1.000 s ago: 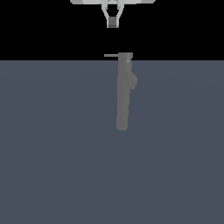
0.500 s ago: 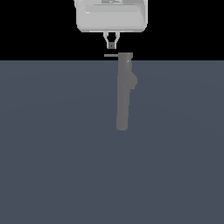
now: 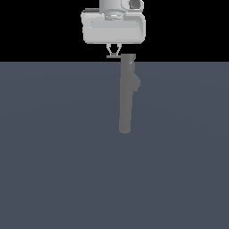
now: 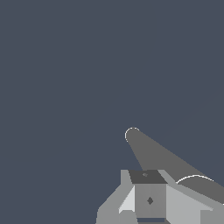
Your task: Turn on the faucet by rotating a designated handle.
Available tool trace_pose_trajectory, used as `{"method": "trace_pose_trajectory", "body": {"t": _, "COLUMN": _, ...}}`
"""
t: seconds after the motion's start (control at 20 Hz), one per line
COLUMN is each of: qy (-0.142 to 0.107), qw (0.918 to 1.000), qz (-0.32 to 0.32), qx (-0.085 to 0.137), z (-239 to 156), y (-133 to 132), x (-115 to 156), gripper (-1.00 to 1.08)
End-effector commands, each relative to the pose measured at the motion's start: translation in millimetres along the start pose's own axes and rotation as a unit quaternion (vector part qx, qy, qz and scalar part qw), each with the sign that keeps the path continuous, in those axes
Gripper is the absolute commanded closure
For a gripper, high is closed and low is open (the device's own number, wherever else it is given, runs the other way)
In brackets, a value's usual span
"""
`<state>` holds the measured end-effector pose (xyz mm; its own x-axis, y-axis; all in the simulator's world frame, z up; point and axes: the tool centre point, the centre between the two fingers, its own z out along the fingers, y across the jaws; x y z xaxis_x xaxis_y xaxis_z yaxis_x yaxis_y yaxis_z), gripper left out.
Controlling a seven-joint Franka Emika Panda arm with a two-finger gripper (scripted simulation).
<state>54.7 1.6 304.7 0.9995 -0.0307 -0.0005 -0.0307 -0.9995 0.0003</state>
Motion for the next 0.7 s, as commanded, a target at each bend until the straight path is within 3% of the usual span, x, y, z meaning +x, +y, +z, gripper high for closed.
{"method": "trace_pose_trajectory", "body": {"t": 0.0, "qy": 0.000, "qw": 1.0000, "qz": 0.000, "qx": 0.000, "z": 2.7, "y": -0.2, "x": 6.5, "gripper": 1.08}}
{"method": "trace_pose_trajectory", "body": {"t": 0.45, "qy": 0.000, "qw": 1.0000, "qz": 0.000, "qx": 0.000, "z": 3.8, "y": -0.6, "x": 10.1, "gripper": 1.08}}
{"method": "trace_pose_trajectory", "body": {"t": 0.65, "qy": 0.000, "qw": 1.0000, "qz": 0.000, "qx": 0.000, "z": 3.8, "y": -3.9, "x": -1.1, "gripper": 1.08}}
